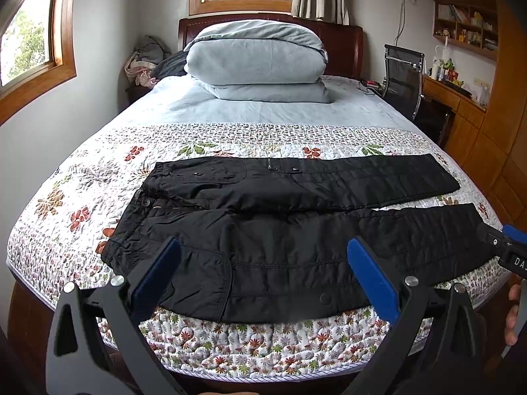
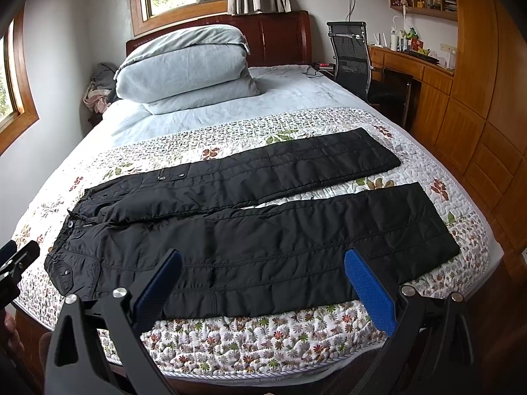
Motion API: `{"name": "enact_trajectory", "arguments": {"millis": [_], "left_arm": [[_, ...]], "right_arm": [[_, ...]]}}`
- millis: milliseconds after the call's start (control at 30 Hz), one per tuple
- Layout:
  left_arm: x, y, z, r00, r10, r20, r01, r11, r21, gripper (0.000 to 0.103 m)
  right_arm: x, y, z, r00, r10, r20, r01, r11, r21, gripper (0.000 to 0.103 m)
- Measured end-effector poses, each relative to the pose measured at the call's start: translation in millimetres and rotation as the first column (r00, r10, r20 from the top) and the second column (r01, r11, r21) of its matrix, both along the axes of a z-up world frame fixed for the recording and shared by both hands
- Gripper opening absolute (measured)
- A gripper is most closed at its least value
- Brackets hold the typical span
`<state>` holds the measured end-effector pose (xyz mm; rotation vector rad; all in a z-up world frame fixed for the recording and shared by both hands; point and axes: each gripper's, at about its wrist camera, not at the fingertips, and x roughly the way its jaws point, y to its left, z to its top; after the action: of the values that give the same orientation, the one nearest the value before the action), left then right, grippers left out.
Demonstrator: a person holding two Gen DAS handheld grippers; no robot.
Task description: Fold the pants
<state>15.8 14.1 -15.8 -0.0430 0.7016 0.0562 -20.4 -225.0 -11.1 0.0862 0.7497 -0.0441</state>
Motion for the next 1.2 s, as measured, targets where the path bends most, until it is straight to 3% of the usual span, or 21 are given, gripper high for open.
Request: {"name": "enact_trajectory", "arguments": {"millis": [500,700,833,900,967,1067,1200], "left_arm": [[11,-2,-6,1.000,-0.018,-0.019,0.018,1.000,-0.007,0.100],[52,36,-7,0.989,-0.126,-0.075,0.111,0.977,-0.180,0.100],[108,90,-18,0.973,-0.104,-0.204,0.046,0.961,-0.271,0.100],[140,121,-26,0.959,-0.081,-0.272,-0.007,0.951,-0.308,0.100],[179,158,-38,0.929,-0.049,-0.367,-0.086,0.936,-0.343,0.100],[233,209,-59,0.874,-0.022,-0.486,-0.190,0.904,-0.382,0.100],[291,265,-93,0.791,0.020,-0.612,-0.310,0.875,-0.372,0.100]], "right_arm": [[13,-7,-8,1.000,-0.010,-0.021,0.011,0.999,0.045,0.100],[53,-33,11,1.000,0.015,-0.026,-0.017,0.997,-0.081,0.100],[113,-64,25,0.994,0.048,-0.100,-0.065,0.984,-0.167,0.100],[159,-84,23,0.983,0.044,-0.176,-0.087,0.967,-0.241,0.100],[216,-110,12,0.958,0.030,-0.285,-0.111,0.956,-0.271,0.100],[286,-154,-13,0.914,-0.013,-0.406,-0.090,0.969,-0.232,0.100],[370,-219,-55,0.854,-0.080,-0.514,-0.006,0.986,-0.164,0.100]]}}
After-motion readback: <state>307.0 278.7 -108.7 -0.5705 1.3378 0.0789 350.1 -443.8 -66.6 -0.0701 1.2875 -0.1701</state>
